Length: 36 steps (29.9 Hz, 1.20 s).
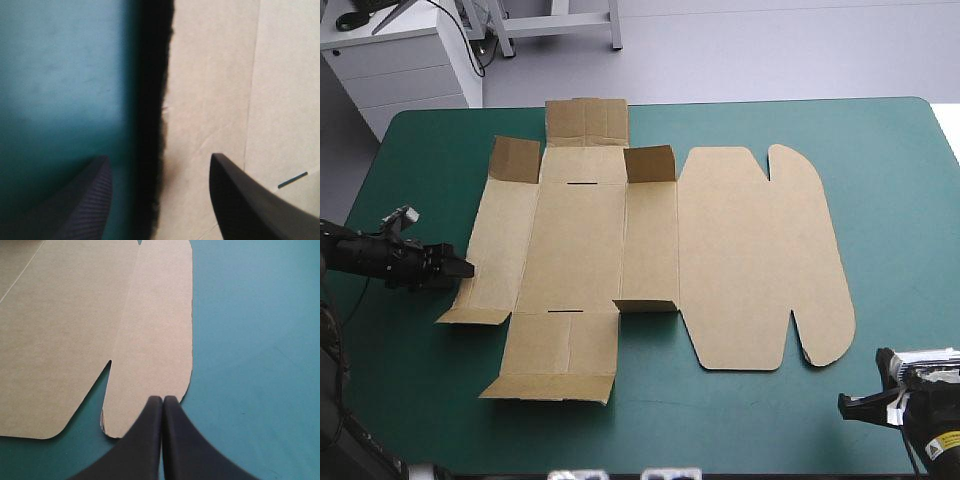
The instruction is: Fold the box
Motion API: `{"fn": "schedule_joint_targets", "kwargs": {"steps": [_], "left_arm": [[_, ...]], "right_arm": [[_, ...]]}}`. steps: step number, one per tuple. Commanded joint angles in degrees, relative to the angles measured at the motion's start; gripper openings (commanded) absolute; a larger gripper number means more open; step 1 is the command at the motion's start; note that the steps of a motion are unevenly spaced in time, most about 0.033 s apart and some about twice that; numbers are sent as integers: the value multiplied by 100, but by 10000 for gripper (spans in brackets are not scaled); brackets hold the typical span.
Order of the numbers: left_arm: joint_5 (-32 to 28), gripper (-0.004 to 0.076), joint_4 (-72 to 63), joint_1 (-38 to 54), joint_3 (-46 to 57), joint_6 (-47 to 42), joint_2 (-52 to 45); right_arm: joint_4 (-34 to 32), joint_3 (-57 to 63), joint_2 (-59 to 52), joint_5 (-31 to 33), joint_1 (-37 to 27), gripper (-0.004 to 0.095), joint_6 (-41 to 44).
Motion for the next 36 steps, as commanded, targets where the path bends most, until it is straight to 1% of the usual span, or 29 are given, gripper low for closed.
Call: {"fn": "schedule_joint_targets", "kwargs": {"steps": [1, 4, 5, 6, 8, 12, 17, 20, 22, 27, 31, 33, 34, 36], "left_arm": [[144, 422, -278, -337, -113, -5, -130], [-76, 420, -274, -540, -113, -142, -103], [-168, 412, -274, -561, -113, -219, -103], [-251, 386, -274, -577, -113, -329, -103], [-353, 286, -263, -587, -113, -479, -103], [-403, -11, -251, -587, -113, -594, -103], [-371, -7, -251, -587, -113, -568, -103], [-250, -7, -286, -587, -113, -540, -103], [-60, -7, -420, -587, -113, -478, -103], [527, -7, -1002, -587, -123, 52, -113], [580, -3, -1084, -587, -123, 78, -136], [580, 22, -1039, -587, -123, 68, -136], [580, 53, -1041, -587, -123, 68, -136], [580, 148, -1033, -587, -123, 68, -136]], "right_arm": [[-19, -155, 75, -437, -46, -19, -39], [-19, -155, 75, -437, -46, -19, -39], [-19, -155, 75, -437, -46, -19, -39], [-19, -155, 75, -437, -46, -19, -39], [-19, -155, 75, -437, -46, -19, -39], [-19, -155, 75, -437, -46, -19, -39], [-30, -155, 75, -437, -46, -19, -39], [-30, -155, 75, -437, -46, -19, -39], [-30, -155, 75, -437, -46, -19, -39], [-30, -155, 75, -437, -46, -19, -39], [-30, -155, 75, -437, -46, -19, -39], [-30, -155, 75, -437, -46, -19, -39], [-30, -155, 75, -437, -46, -19, -39], [-30, -155, 75, -437, -46, -19, -39]]}}
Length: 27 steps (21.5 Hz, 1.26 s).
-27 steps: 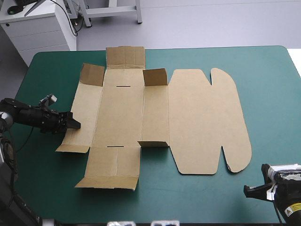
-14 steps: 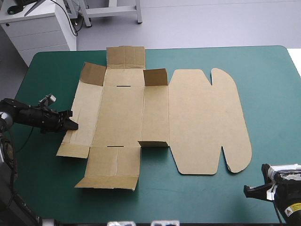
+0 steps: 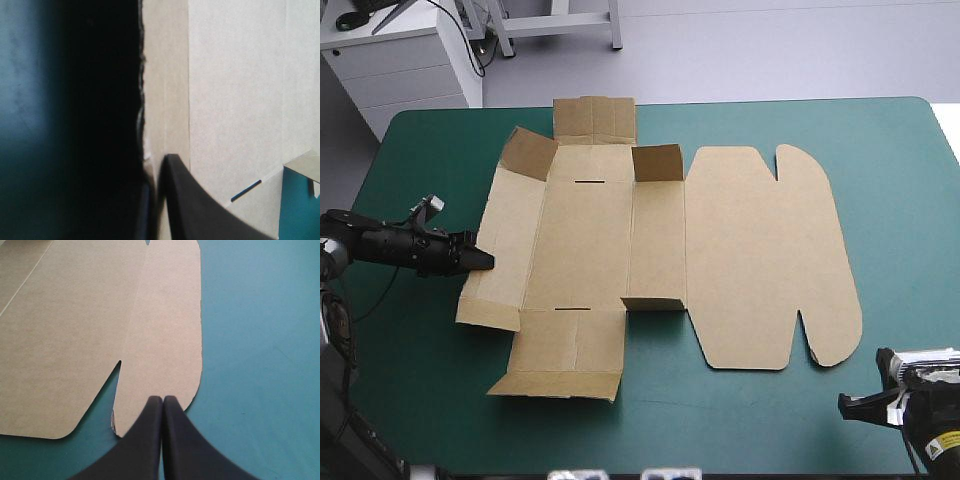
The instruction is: Fold the box
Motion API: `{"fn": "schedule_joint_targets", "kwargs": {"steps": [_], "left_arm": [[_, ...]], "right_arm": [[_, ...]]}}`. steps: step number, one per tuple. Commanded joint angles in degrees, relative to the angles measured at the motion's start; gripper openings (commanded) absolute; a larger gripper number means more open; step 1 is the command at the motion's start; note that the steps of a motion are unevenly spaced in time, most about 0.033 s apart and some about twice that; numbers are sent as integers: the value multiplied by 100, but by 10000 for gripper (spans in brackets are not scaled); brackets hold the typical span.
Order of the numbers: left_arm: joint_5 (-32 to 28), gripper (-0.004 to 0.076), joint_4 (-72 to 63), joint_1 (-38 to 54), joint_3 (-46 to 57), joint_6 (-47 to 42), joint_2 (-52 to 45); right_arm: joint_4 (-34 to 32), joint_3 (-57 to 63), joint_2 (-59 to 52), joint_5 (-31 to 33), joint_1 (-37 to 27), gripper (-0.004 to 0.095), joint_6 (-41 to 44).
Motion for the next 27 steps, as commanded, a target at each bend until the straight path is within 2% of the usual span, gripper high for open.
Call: {"fn": "schedule_joint_targets", "kwargs": {"steps": [1, 2, 3, 5, 11, 17, 27], "left_arm": [[503, 249, -278, -40, -102, 25, -231], [503, 329, -278, -40, -102, 25, -231], [503, 442, -278, -40, -102, 25, -231], [503, 546, -239, -40, -113, -10, -231], [506, 547, 77, 521, -555, -411, -284], [506, 547, 347, 1332, -930, -718, -754], [506, 547, 721, 1006, -916, -704, -780]], "right_arm": [[-30, -155, 75, -436, -46, -19, -39], [-30, -155, 75, -436, -46, -19, -39], [-30, -155, 75, -436, -46, -19, -39], [-30, -155, 75, -436, -46, -19, -39], [-30, -155, 75, -436, -46, -19, -39], [-30, -155, 75, -436, -46, -19, -39], [-30, -155, 75, -436, -46, -19, -39]]}}
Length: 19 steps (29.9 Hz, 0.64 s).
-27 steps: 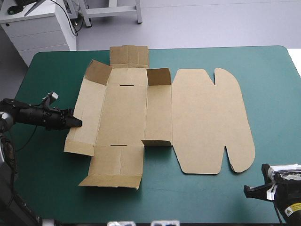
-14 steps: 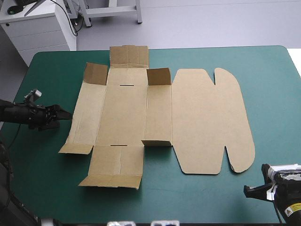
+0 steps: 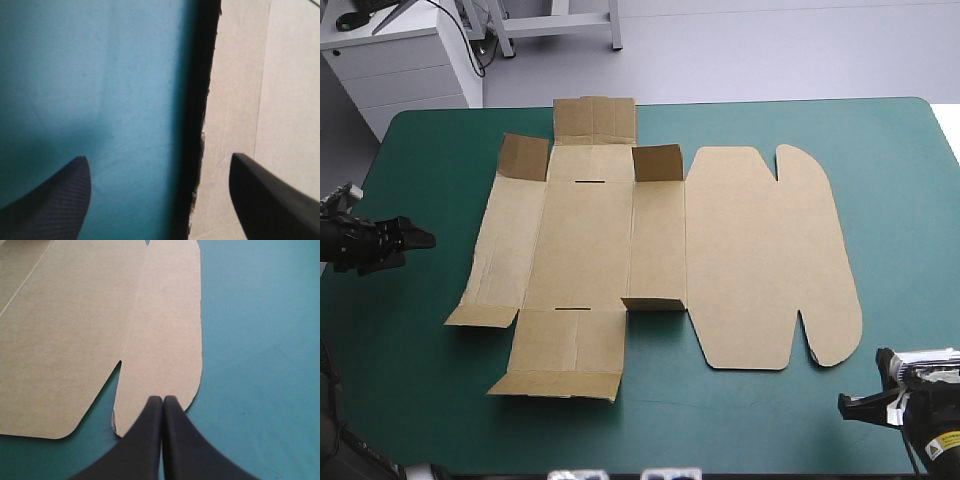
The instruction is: Fold the box
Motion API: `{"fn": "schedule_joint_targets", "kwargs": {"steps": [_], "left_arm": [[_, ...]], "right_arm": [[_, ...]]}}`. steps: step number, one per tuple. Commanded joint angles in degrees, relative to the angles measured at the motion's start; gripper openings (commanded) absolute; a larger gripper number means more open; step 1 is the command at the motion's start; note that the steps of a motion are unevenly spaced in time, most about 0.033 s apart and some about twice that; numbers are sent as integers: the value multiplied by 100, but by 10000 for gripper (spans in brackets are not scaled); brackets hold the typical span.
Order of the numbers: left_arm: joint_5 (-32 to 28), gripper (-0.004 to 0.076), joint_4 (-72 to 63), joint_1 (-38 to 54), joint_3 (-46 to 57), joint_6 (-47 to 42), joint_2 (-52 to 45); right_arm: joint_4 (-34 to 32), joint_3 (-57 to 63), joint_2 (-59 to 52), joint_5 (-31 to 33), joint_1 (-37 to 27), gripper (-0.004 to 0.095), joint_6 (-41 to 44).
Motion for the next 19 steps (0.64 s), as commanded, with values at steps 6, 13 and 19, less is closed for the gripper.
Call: {"fn": "schedule_joint_targets", "kwargs": {"steps": [6, 13, 19], "left_arm": [[518, 547, -81, -542, 35, 107, -219], [327, 547, -66, -940, 254, 122, -114], [517, 547, -66, -1112, 333, 62, 97]], "right_arm": [[-30, -155, 75, -436, -46, -19, -39], [-30, -155, 75, -436, -46, -19, -39], [-30, -155, 75, -441, -46, -19, -39]]}}
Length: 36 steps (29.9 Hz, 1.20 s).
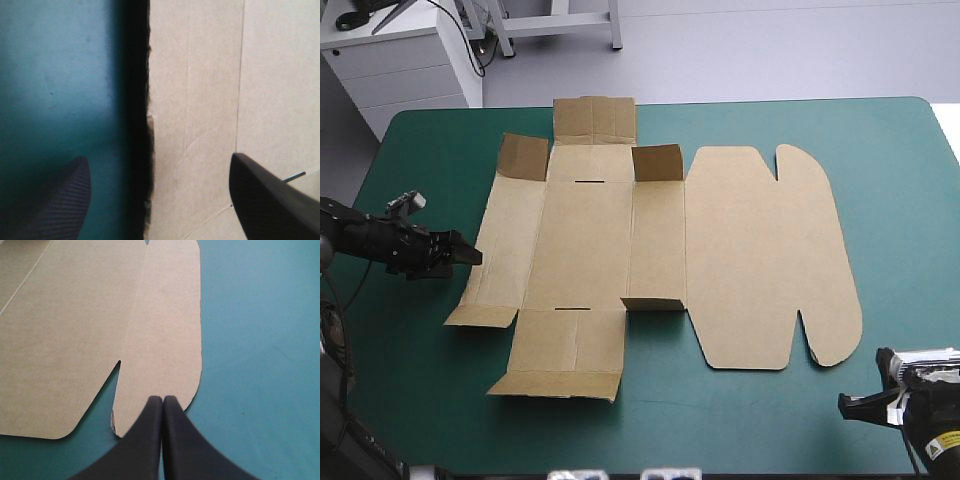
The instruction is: Fold the box
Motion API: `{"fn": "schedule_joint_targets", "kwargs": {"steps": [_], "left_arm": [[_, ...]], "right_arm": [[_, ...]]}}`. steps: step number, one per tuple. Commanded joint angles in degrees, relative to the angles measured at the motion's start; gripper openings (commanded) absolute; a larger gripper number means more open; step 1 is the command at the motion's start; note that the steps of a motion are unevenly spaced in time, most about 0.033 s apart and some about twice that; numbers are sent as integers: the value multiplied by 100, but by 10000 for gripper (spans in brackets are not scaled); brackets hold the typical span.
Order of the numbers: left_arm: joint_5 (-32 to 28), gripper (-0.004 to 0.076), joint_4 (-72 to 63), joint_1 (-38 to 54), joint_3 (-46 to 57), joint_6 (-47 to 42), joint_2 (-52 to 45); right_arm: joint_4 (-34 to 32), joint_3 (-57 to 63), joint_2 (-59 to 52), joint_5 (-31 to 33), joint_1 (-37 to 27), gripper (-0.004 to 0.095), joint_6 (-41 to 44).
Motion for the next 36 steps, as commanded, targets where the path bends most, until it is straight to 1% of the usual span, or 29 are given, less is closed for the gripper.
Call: {"fn": "schedule_joint_targets", "kwargs": {"steps": [1, 11, 13, 16, 18, 24, 25, 30, 32, 36], "left_arm": [[526, 547, -280, -141, -11, -48, -140], [423, 546, -457, -445, 230, 11, -44], [527, 517, -649, -445, 230, 11, -44], [527, 440, -834, -481, 230, 11, -44], [527, 403, -862, -546, 230, 11, -44], [494, 377, -819, -615, 230, 36, -44], [469, 360, -819, -615, 230, 36, -44], [438, 197, -906, -604, 230, 10, -44], [488, 176, -969, -604, 230, 10, -44], [527, 177, -1044, -604, 230, 53, -44]], "right_arm": [[-30, -155, 75, -441, -46, -19, -39], [-30, -145, 75, -454, -46, -19, -39], [-30, -145, 75, -454, -46, -19, -39], [-30, -145, 75, -454, -46, -19, -39], [-30, -145, 75, -454, -46, -19, -39], [-30, -145, 75, -454, -46, -19, -39], [-30, -145, 75, -454, -46, -19, -39], [-30, -145, 75, -454, -46, -19, -39], [-30, -145, 75, -454, -46, -19, -39], [-30, -145, 75, -454, -46, -19, -39]]}}
